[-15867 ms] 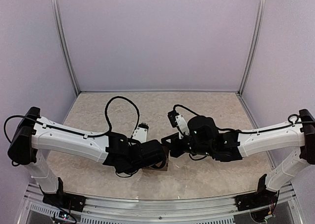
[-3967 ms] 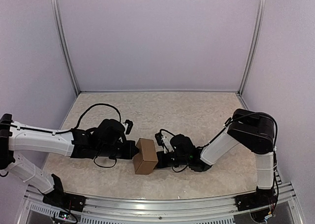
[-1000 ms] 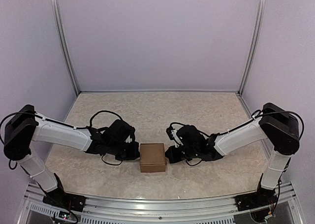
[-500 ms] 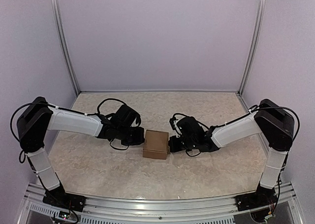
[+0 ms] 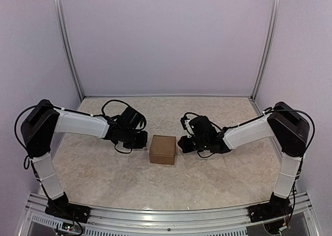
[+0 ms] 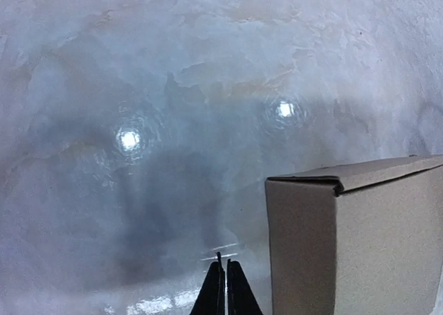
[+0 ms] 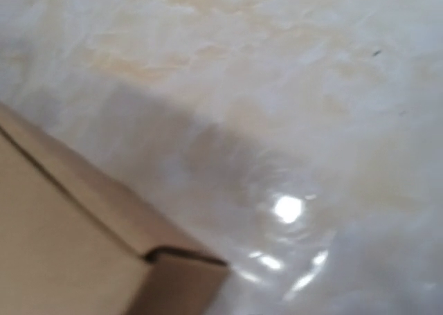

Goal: Fold the paper box

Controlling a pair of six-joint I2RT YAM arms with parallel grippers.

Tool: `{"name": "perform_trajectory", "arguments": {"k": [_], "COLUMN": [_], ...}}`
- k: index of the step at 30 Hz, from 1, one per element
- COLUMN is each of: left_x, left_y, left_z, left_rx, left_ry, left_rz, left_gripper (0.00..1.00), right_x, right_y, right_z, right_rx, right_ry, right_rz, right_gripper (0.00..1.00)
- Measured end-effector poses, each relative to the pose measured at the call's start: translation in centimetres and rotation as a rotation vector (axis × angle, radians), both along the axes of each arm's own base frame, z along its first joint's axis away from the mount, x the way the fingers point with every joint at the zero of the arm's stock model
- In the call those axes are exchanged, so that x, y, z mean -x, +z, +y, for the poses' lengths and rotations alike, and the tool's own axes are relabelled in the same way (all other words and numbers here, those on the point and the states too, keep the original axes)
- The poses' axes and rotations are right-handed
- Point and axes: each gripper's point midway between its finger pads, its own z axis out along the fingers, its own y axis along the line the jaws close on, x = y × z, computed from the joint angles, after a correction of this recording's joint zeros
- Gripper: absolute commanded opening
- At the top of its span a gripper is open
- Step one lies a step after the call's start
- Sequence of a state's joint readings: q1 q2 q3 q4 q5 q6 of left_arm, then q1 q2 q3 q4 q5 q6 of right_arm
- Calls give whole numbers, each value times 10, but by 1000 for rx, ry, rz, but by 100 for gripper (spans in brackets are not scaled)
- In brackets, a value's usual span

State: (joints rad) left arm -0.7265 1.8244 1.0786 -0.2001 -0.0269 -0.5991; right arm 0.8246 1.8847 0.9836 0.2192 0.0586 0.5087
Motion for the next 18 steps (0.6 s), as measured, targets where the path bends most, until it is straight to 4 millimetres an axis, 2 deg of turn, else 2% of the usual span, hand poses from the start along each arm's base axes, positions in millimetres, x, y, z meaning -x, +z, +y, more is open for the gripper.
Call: {"name": "perform_trajectory", "arguments": {"k": [3,4,5,6,7,10,14,18], "left_x": [-3,-4,-5,-6,-8,-11,-13,-17], "left_y": [4,8,14,20,29,57,102,141], "left_z": [11,15,18,20,23,32,46,55], "left_rx": [-66,-86,-102,-112,-123,-139,-161,-175], "left_ry": [10,11,13,14,17,29,49,69], "left_rz": [-18,-27,-41,-54,-72,-136,-223,-292], "left_gripper": [21,27,33,38,44,61,98,99], "right_x": [-3,-3,-4,-5,-6,-8,-9,-9], "right_y": [2,5,10,17,23,50,89,119], "right_z": [-12,-17,-20,-24,-27,-37,-50,-67], "right_rx": [38,56,67,75,76,89,88,109], "right_ry": [-16,-19,-27,-34,-42,-57,-88,-132], "right_rz": [-18,-28,-41,-59,-71,-135,-214,-279], "right_gripper": [45,55,66,91,98,100,100,100]}}
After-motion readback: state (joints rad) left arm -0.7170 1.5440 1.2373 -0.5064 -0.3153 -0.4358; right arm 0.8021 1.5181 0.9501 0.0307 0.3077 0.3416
